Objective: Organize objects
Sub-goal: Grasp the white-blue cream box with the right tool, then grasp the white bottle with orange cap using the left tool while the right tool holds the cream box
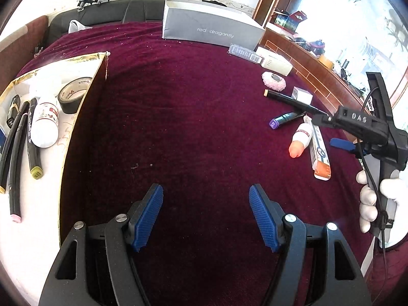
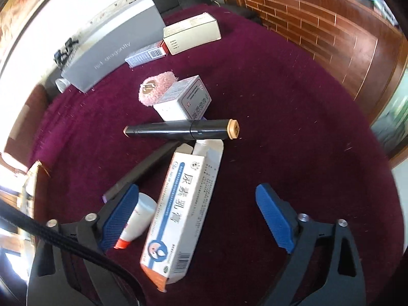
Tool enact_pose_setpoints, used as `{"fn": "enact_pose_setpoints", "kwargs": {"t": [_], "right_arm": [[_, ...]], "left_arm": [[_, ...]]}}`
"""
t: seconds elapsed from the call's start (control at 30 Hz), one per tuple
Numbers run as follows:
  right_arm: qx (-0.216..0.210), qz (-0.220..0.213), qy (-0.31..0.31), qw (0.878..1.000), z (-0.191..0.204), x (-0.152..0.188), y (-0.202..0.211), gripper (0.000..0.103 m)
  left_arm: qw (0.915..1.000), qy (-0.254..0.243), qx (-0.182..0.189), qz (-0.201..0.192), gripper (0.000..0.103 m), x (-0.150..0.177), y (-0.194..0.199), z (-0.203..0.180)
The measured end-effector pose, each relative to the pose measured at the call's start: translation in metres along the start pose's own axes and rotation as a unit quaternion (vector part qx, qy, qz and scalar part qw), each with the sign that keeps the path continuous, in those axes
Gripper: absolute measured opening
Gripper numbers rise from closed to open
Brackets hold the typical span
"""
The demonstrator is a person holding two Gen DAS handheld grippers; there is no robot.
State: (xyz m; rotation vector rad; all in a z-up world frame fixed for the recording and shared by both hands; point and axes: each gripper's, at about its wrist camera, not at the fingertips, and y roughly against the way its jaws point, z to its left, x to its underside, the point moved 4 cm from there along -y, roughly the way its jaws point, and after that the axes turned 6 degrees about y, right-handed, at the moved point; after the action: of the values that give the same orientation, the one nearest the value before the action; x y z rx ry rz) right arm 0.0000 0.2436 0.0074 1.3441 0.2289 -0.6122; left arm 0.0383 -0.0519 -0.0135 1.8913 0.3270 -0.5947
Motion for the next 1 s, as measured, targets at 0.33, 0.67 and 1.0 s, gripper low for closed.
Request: {"fn": "enact_pose_setpoints", "kwargs": {"t": [0.33, 0.67, 1.0], "right_arm": [[0.063, 0.026, 0.045, 0.997, 0.015, 0.001, -0.012, 0.059], [0.055, 0.019, 0.039, 0.998, -0.003, 0.014, -0.001, 0.037], [0.044, -0.014, 0.027, 0.999, -0.005, 0.019, 0.001, 0.037]], "left_arm": [[1.0, -0.005, 0.001, 0.002, 0.068, 0.0, -0.001, -0.001], [0.9997, 0.002, 0.023, 0.003, 0.076, 0.0, -0.001, 0.001], [0.9997, -0.003, 0.022, 0.005, 0.079, 0.0, -0.002, -0.002]]}}
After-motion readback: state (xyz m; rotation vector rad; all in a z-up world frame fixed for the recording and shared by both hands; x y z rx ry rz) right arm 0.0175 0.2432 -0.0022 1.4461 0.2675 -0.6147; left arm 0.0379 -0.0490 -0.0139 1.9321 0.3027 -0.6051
